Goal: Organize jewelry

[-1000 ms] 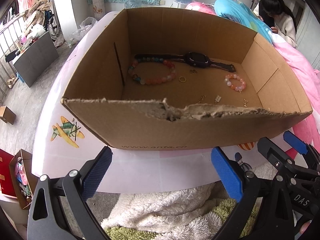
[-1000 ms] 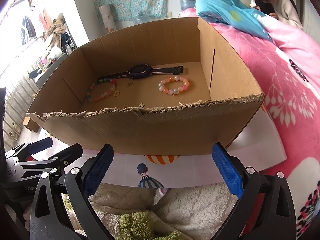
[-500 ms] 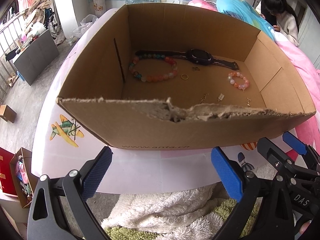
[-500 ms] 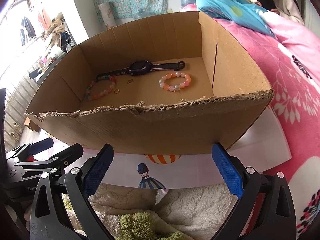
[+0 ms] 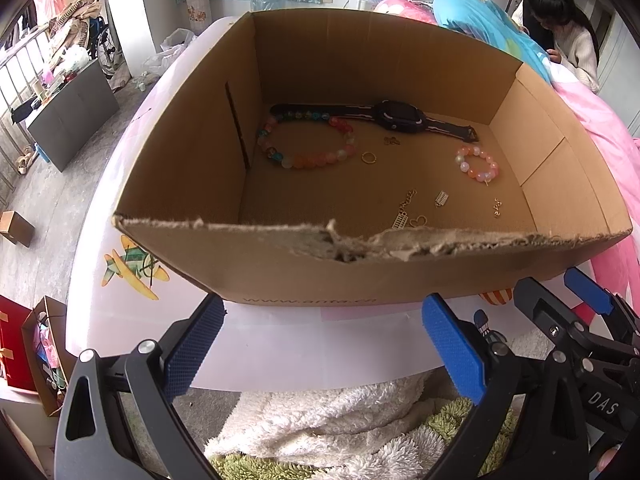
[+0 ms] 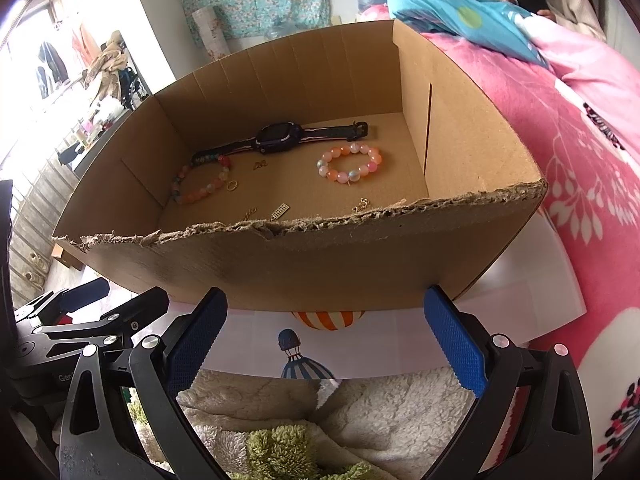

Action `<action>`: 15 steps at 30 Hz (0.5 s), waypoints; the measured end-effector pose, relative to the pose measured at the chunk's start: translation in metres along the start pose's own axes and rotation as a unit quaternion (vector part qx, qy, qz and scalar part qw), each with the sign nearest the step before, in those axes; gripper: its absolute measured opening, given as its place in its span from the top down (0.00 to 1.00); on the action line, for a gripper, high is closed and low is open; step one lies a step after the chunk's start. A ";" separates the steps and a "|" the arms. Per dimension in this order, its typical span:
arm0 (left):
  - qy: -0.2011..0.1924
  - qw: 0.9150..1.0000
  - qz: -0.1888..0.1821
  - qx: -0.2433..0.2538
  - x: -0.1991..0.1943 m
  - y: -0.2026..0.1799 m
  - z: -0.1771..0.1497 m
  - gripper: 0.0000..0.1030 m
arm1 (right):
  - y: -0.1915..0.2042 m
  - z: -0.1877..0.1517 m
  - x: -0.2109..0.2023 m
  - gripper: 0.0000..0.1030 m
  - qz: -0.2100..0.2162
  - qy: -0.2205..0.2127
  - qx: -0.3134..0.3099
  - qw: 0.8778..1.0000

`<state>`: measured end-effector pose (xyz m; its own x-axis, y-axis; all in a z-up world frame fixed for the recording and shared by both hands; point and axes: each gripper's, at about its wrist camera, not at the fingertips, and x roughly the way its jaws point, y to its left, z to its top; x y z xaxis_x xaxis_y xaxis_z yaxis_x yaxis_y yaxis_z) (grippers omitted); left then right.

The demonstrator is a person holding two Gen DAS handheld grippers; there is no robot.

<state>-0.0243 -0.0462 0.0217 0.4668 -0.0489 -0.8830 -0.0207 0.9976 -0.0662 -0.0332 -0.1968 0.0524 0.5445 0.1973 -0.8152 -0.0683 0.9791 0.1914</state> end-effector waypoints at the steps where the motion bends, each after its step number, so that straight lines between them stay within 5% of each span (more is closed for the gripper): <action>1: 0.000 1.000 0.000 0.000 -0.001 0.000 0.000 0.06 | 0.000 0.000 -0.001 0.08 -0.001 -0.001 0.000 1.000; 15: 0.000 1.000 0.000 -0.001 -0.002 0.000 0.001 0.06 | 0.002 0.001 -0.003 0.08 -0.005 -0.003 0.003 1.000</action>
<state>-0.0238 -0.0457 0.0237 0.4661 -0.0499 -0.8833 -0.0217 0.9975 -0.0678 -0.0335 -0.1957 0.0556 0.5497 0.1868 -0.8142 -0.0580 0.9809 0.1858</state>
